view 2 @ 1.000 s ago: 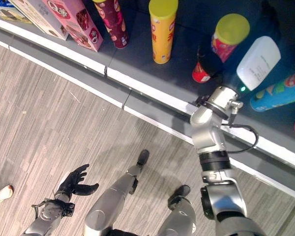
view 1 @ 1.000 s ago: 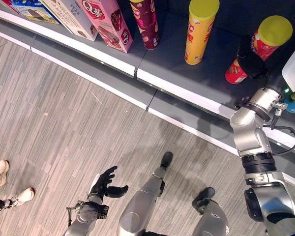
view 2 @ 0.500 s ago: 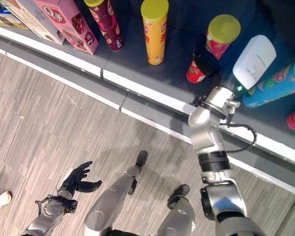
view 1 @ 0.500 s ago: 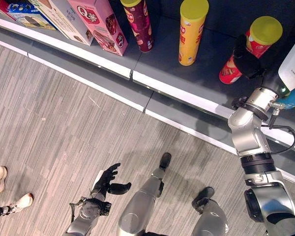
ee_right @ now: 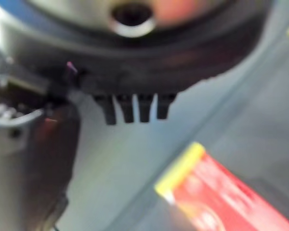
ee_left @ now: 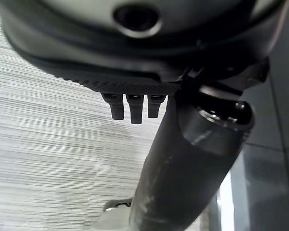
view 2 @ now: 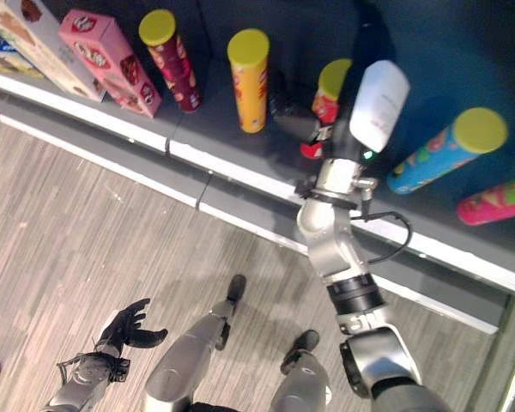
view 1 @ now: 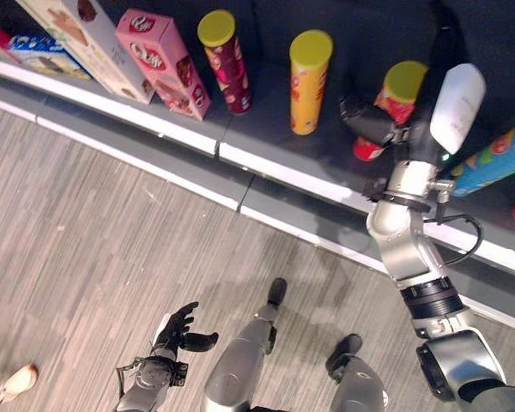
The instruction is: Put the goods on the table back onto the shelves and tidy them up.
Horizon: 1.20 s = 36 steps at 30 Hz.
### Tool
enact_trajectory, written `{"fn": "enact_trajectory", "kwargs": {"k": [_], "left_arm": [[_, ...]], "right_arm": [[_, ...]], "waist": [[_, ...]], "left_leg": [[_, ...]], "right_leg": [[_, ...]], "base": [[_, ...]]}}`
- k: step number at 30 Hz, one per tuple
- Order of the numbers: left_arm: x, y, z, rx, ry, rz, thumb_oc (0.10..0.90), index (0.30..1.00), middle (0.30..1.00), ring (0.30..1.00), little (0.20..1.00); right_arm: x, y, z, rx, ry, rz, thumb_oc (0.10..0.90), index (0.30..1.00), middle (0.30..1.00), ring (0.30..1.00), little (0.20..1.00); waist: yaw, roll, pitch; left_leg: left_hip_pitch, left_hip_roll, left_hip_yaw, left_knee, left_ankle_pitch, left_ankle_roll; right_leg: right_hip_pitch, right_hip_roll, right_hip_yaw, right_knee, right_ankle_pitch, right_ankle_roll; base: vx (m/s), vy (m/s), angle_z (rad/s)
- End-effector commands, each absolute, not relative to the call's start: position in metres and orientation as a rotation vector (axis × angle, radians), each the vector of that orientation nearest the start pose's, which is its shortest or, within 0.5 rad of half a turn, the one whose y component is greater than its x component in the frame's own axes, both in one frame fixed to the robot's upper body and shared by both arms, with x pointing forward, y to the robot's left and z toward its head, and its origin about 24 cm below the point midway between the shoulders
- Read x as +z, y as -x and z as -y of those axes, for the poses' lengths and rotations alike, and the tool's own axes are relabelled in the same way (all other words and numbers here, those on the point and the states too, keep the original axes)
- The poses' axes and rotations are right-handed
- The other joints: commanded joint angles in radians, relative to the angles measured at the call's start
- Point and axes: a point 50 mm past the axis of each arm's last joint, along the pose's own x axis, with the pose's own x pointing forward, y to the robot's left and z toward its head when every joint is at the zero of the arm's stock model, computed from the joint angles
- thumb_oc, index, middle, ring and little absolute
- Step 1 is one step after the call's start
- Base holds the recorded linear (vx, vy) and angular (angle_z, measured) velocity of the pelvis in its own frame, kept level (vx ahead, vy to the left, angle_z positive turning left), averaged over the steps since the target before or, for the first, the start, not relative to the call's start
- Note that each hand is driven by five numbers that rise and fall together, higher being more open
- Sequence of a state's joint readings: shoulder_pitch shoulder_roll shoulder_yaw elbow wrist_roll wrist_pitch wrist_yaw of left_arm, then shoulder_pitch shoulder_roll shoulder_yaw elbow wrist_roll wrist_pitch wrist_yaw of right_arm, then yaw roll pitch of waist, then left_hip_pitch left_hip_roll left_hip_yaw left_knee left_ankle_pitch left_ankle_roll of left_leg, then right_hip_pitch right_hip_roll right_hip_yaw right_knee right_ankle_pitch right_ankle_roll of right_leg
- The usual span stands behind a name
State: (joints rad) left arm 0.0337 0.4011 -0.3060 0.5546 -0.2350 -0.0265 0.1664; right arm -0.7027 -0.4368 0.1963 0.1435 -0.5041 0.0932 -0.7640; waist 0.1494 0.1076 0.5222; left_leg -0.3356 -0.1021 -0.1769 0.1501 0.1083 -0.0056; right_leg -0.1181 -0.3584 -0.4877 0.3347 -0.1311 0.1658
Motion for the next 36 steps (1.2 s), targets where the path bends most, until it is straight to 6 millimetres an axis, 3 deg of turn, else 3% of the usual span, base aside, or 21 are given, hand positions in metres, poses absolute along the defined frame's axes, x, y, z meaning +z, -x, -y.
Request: {"fn": "enact_trajectory", "kwargs": {"k": [1,2,3,5,7,8,9,14,15,18,19,20,21,25,26,27,28,29,33,35,36], "left_arm": [[-0.082,-0.174,-0.246,0.105,-0.350,-0.636,0.800,0.900,0.900,0.900,0.900],[-0.086,-0.169,-0.249,0.125,-0.347,-0.659,0.800,0.900,0.900,0.900,0.900],[-0.095,-0.156,-0.253,0.151,-0.336,-0.725,0.800,0.900,0.900,0.900,0.900],[-0.105,-0.146,-0.256,0.162,-0.348,-0.786,0.800,0.900,0.900,0.900,0.900],[-0.107,-0.143,-0.257,0.168,-0.346,-0.799,0.800,0.900,0.900,0.900,0.900],[-0.113,-0.135,-0.262,0.188,-0.343,-0.847,0.800,0.900,0.900,0.900,0.900],[-0.114,-0.134,-0.263,0.195,-0.338,-0.852,0.800,0.900,0.900,0.900,0.900],[-0.115,-0.130,-0.267,0.223,-0.325,-0.860,0.800,0.900,0.900,0.900,0.900],[-0.116,-0.122,-0.278,0.272,-0.325,-0.886,0.800,0.900,0.900,0.900,0.900],[-0.119,-0.109,-0.284,0.297,-0.320,-0.917,0.800,0.900,0.900,0.900,0.900],[-0.119,-0.109,-0.284,0.296,-0.321,-0.918,0.800,0.900,0.900,0.900,0.900],[-0.120,-0.105,-0.285,0.310,-0.315,-0.930,0.800,0.900,0.900,0.900,0.900],[-0.123,-0.098,-0.286,0.320,-0.309,-0.960,0.800,0.900,0.900,0.900,0.900],[-0.123,-0.098,-0.287,0.318,-0.312,-0.962,0.800,0.900,0.900,0.900,0.900],[-0.125,-0.096,-0.287,0.335,-0.308,-0.977,0.800,0.900,0.900,0.900,0.900],[-0.125,-0.096,-0.287,0.331,-0.312,-0.978,0.800,0.900,0.900,0.900,0.900],[-0.126,-0.098,-0.287,0.339,-0.306,-0.975,0.800,0.900,0.900,0.900,0.900],[-0.126,-0.099,-0.285,0.334,-0.299,-0.972,0.800,0.900,0.900,0.900,0.900],[-0.126,-0.102,-0.281,0.326,-0.287,-0.956,0.800,0.900,0.900,0.900,0.900],[-0.126,-0.104,-0.278,0.324,-0.267,-0.942,0.800,0.900,0.900,0.900,0.900],[-0.126,-0.104,-0.277,0.321,-0.266,-0.942,0.800,0.900,0.900,0.900,0.900]], "right_arm": [[0.273,-0.311,0.165,-0.654,0.690,1.065,0.800,0.900,0.900,0.900,0.900],[0.265,-0.307,0.161,-0.584,0.667,1.055,0.800,0.900,0.900,0.900,0.900],[0.237,-0.300,0.150,-0.280,0.512,0.936,0.800,0.900,0.900,0.900,0.900],[0.220,-0.298,0.152,-0.160,0.424,0.840,0.800,0.900,0.900,0.900,0.900],[0.216,-0.295,0.153,-0.122,0.403,0.821,0.800,0.900,0.900,0.900,0.900],[0.192,-0.288,0.172,-0.024,0.308,0.688,0.800,0.900,0.900,0.900,0.900],[0.189,-0.286,0.178,-0.033,0.306,0.671,0.800,0.900,0.900,0.900,0.900],[0.182,-0.281,0.187,-0.017,0.269,0.636,0.800,0.900,0.900,0.900,0.900],[0.176,-0.277,0.196,0.011,0.271,0.604,0.800,0.900,0.900,0.900,0.900],[0.172,-0.278,0.202,0.034,0.301,0.568,0.800,0.900,0.900,0.900,0.900],[0.172,-0.277,0.202,0.034,0.301,0.568,0.800,0.900,0.900,0.900,0.900],[0.172,-0.278,0.204,0.036,0.309,0.562,0.800,0.900,0.900,0.900,0.900],[0.173,-0.276,0.210,0.029,0.329,0.555,0.800,0.900,0.900,0.900,0.900],[0.172,-0.276,0.211,0.029,0.328,0.552,0.800,0.900,0.900,0.900,0.900],[0.173,-0.269,0.222,-0.007,0.332,0.557,0.800,0.900,0.900,0.900,0.900],[0.173,-0.267,0.223,-0.009,0.331,0.554,0.800,0.900,0.900,0.900,0.900],[0.180,-0.258,0.241,-0.088,0.365,0.582,0.800,0.900,0.900,0.900,0.900],[0.184,-0.254,0.247,-0.113,0.366,0.598,0.800,0.900,0.900,0.900,0.900],[0.189,-0.248,0.257,-0.148,0.388,0.613,0.800,0.900,0.900,0.900,0.900],[0.205,-0.240,0.272,-0.230,0.394,0.681,0.800,0.900,0.900,0.900,0.900],[0.205,-0.240,0.273,-0.232,0.396,0.682,0.800,0.900,0.900,0.900,0.900]], "waist": [[0.015,-0.032,-0.104],[-0.005,-0.053,-0.130],[-0.056,-0.108,-0.185],[-0.082,-0.137,-0.207],[-0.087,-0.146,-0.217],[-0.133,-0.170,-0.250],[-0.137,-0.174,-0.258],[-0.143,-0.181,-0.266],[-0.142,-0.172,-0.262],[-0.088,-0.152,-0.268],[-0.090,-0.151,-0.267],[-0.072,-0.158,-0.278],[-0.064,-0.185,-0.302],[-0.056,-0.185,-0.303],[-0.076,-0.208,-0.326],[-0.065,-0.206,-0.329],[-0.091,-0.205,-0.348],[-0.117,-0.201,-0.355],[-0.136,-0.183,-0.362],[-0.174,-0.157,-0.369],[-0.169,-0.147,-0.367]], "left_leg": [[0.090,0.065,0.029,-0.072,-0.073,-0.029],[0.112,0.076,0.049,-0.103,-0.068,-0.032],[0.185,0.099,0.121,-0.167,-0.062,-0.036],[0.221,0.098,0.159,-0.187,-0.066,-0.026],[0.228,0.097,0.173,-0.192,-0.066,-0.021],[0.286,0.084,0.228,-0.201,-0.093,-0.001],[0.300,0.082,0.248,-0.205,-0.100,0.000],[0.319,0.083,0.288,-0.206,-0.109,0.002],[0.351,0.127,0.380,-0.209,-0.113,-0.002],[0.386,0.193,0.494,-0.229,-0.110,-0.029],[0.388,0.195,0.492,-0.229,-0.110,-0.030],[0.390,0.208,0.530,-0.228,-0.106,-0.037],[0.393,0.220,0.574,-0.225,-0.104,-0.047],[0.397,0.221,0.580,-0.226,-0.104,-0.049],[0.402,0.246,0.603,-0.218,-0.088,-0.070],[0.404,0.252,0.611,-0.218,-0.086,-0.076],[0.425,0.317,0.639,-0.205,-0.066,-0.121],[0.437,0.349,0.649,-0.202,-0.051,-0.138],[0.448,0.401,0.666,-0.191,-0.028,-0.167],[0.457,0.489,0.678,-0.127,0.057,-0.210],[0.458,0.506,0.678,-0.123,0.062,-0.221]], "right_leg": [[-0.037,-0.088,0.036,-0.057,0.216,0.059],[-0.021,-0.074,0.041,-0.099,0.226,0.062],[0.016,-0.038,0.084,-0.196,0.270,0.072],[0.025,-0.031,0.122,-0.224,0.295,0.080],[0.022,-0.032,0.136,-0.233,0.308,0.083],[0.026,-0.033,0.213,-0.252,0.347,0.096],[0.021,-0.033,0.237,-0.262,0.373,0.096],[0.017,-0.033,0.258,-0.288,0.411,0.096],[0.013,-0.072,0.133,-0.255,0.414,0.096],[0.093,-0.133,-0.121,-0.226,0.387,0.096],[0.098,-0.131,-0.125,-0.230,0.388,0.096],[0.121,-0.147,-0.197,-0.233,0.398,0.096],[0.148,-0.141,-0.245,-0.263,0.418,0.096],[0.151,-0.135,-0.242,-0.278,0.427,0.096],[0.162,-0.097,-0.219,-0.327,0.422,0.096],[0.163,-0.087,-0.213,-0.340,0.427,0.096],[0.175,-0.031,-0.182,-0.364,0.370,0.096],[0.176,-0.005,-0.164,-0.367,0.333,0.086],[0.180,0.044,-0.146,-0.373,0.293,0.069],[0.187,0.141,-0.094,-0.389,0.222,0.017],[0.189,0.158,-0.093,-0.391,0.215,0.008]], "base": [[0.06,0.008,-0.10],[0.19,0.073,-0.15],[0.23,0.102,-0.25],[0.15,0.105,-0.72],[0.10,0.128,-1.62],[0.15,0.218,-1.04],[0.17,0.261,-0.34],[0.01,0.054,-0.89],[-0.04,0.078,-0.01],[-0.08,0.016,-1.91],[-0.06,-0.039,-2.36],[-0.01,-0.136,-0.95],[0.00,-0.134,-0.49],[0.02,-0.086,-0.79],[0.08,-0.247,-0.09],[0.18,-0.526,-0.14],[0.17,-0.420,-0.67],[0.17,-0.423,-0.82],[0.07,-0.208,-0.61],[0.14,-0.372,-0.25],[0.17,-0.396,-0.42]]}}
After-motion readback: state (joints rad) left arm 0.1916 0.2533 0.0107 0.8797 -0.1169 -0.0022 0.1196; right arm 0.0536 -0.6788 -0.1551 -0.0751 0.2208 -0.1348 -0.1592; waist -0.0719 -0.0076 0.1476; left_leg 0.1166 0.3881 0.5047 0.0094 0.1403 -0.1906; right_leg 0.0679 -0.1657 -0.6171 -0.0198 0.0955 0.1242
